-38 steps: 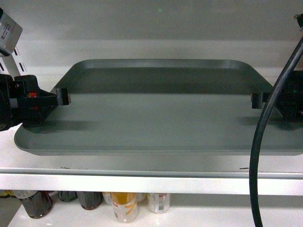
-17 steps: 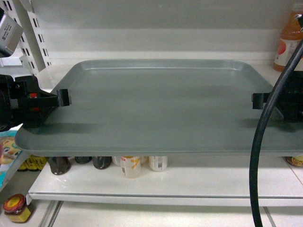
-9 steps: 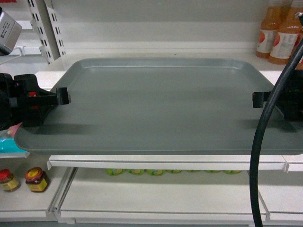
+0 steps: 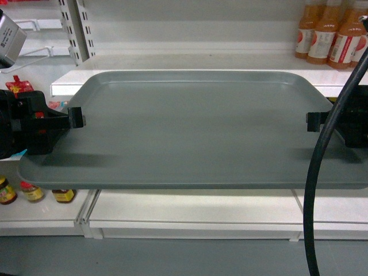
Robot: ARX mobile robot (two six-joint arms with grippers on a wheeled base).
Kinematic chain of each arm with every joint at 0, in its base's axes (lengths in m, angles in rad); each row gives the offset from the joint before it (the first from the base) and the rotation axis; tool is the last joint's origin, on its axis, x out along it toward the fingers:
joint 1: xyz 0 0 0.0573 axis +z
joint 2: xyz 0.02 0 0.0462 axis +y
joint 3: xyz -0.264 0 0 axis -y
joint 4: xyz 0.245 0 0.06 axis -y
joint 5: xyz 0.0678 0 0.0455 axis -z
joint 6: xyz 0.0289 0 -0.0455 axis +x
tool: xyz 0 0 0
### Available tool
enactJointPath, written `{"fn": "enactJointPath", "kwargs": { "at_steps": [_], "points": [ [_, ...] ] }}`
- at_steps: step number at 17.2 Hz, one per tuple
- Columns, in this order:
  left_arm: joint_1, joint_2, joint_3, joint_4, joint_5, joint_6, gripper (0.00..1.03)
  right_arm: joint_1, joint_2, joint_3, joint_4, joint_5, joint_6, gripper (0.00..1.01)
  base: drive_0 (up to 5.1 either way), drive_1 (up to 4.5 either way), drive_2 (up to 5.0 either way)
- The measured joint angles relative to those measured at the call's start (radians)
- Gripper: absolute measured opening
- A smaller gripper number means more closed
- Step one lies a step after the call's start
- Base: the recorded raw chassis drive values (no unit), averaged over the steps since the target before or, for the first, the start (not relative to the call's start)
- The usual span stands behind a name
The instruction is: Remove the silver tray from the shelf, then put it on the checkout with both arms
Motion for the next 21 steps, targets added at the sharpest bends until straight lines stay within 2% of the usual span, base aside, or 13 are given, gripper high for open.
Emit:
{"fn": "enactJointPath", "kwargs": {
  "at_steps": [21],
  "points": [
    [0.0, -0.002, -0.001, -0.003, 0.0, -0.001, 0.04, 0.0, -0.004, -0.004, -0.008, 0.0, 0.0, 0.03, 0.0, -4.28, 4.4]
  ]
}}
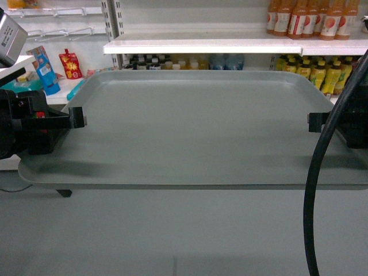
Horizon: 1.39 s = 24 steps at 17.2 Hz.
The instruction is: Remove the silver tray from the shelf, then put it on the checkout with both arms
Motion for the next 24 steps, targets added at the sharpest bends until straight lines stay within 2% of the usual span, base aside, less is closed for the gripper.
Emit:
{"fn": "enactJointPath", "kwargs": {
  "at_steps": [17, 24],
  "points": [
    [0.0, 0.0, -0.002, 0.0, -0.001, 0.001, 0.04, 0.0, 0.0, -0.002, 0.001, 0.002, 0.0, 0.03, 0.1, -4.26, 4.4],
    [0.0, -0.007, -0.005, 0.002, 0.0, 0.001, 0.04, 0.0, -0.006, -0.002, 0.004, 0.0, 0.0, 0.03, 0.0, 0.0, 0.0]
  ]
}}
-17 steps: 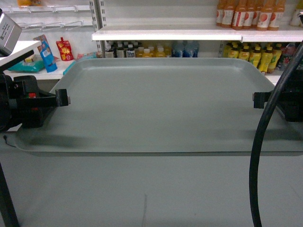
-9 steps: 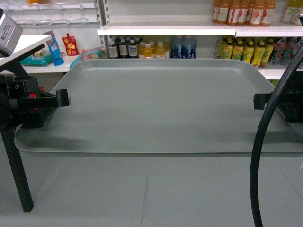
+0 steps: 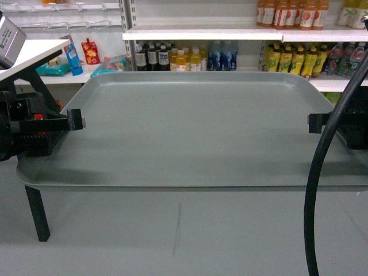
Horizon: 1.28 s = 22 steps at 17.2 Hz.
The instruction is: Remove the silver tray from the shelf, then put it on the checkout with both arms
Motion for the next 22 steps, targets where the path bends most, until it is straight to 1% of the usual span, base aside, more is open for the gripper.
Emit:
{"fn": "enactJointPath", "kwargs": {
  "at_steps": [11, 15, 22],
  "points": [
    [0.0, 0.0, 0.0, 0.0, 0.0, 0.0, 0.04, 0.0, 0.0, 0.0, 0.0, 0.0, 0.0, 0.03, 0.0, 0.0, 0.0],
    [-0.002, 0.0, 0.0, 0.001, -0.007, -0.001, 0.04, -0.001, 0.0, 0.0, -0.003, 0.001, 0.0, 0.03, -4.3, 2.08, 2.1],
    [0.0, 0.0, 0.0, 0.001, 0.0, 0.0, 0.04, -0.001, 0.0, 0.0, 0.0, 0.0, 0.0, 0.03, -4.7, 2.61, 2.6]
  ]
}}
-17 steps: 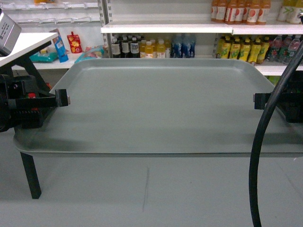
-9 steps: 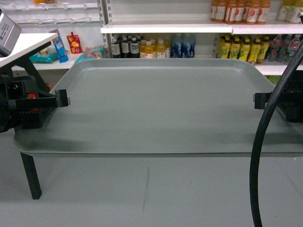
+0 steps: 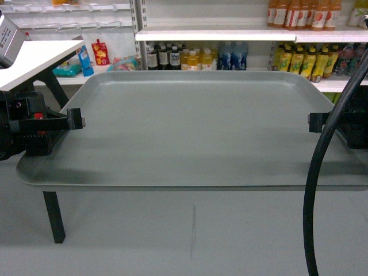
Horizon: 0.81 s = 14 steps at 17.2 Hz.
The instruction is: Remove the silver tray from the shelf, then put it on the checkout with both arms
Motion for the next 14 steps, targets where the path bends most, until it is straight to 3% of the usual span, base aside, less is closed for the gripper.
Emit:
{"fn": "enactJointPath", "kwargs": {
  "at_steps": [14],
  "points": [
    [0.0, 0.0, 0.001, -0.002, 0.0, 0.0, 0.04, 0.001, 0.001, 0.0, -0.001, 0.0, 0.0, 0.03, -5.0, 2.45, 2.4]
  ]
}}
